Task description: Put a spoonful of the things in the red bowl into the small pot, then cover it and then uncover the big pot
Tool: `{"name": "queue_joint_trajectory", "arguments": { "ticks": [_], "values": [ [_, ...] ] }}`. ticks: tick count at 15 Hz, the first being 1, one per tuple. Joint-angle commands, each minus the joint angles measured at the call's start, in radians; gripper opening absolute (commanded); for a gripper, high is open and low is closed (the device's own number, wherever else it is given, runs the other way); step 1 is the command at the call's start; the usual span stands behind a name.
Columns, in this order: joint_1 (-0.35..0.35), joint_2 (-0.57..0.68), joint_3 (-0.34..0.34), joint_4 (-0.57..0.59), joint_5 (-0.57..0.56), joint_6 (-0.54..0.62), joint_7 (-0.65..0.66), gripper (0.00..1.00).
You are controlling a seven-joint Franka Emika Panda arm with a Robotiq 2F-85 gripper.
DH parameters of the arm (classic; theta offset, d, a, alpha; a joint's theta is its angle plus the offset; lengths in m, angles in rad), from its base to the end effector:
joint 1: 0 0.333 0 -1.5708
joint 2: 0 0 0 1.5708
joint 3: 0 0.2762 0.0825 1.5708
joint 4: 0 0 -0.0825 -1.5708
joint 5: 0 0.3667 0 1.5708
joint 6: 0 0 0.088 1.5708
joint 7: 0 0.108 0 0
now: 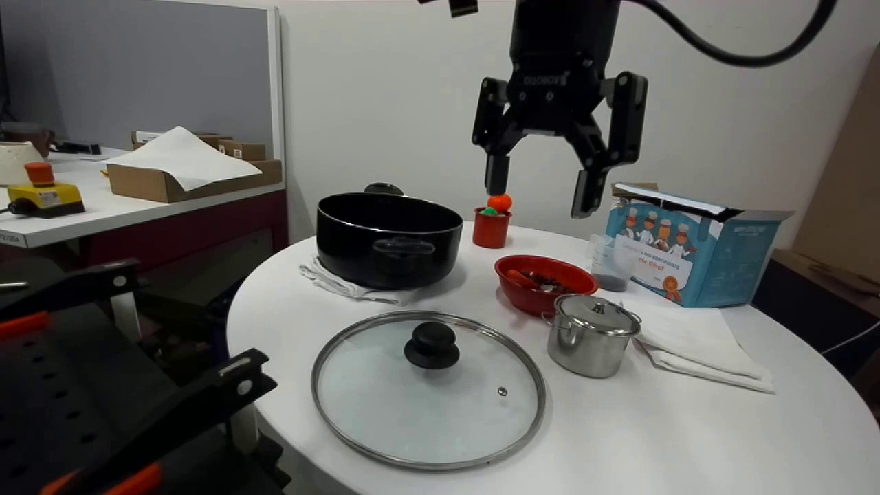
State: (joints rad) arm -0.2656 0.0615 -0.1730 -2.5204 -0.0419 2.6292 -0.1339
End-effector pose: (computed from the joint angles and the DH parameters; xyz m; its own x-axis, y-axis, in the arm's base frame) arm 0.4138 -0.1940 0.2333 0.9636 -0.2639 0.0426 -0.2655 -0.9633 0.0389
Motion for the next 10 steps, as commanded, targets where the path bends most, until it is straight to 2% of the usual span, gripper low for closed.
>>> {"name": "queue_joint_trajectory", "arguments": {
  "ticks": [1, 10],
  "values": [
    [0.032, 0.061, -0.01, 0.117, -0.009, -0.042, 0.067, 1.0],
    [0.07, 0.315, -0.031, 0.367, -0.03, -0.038, 0.203, 1.0]
  ]
}}
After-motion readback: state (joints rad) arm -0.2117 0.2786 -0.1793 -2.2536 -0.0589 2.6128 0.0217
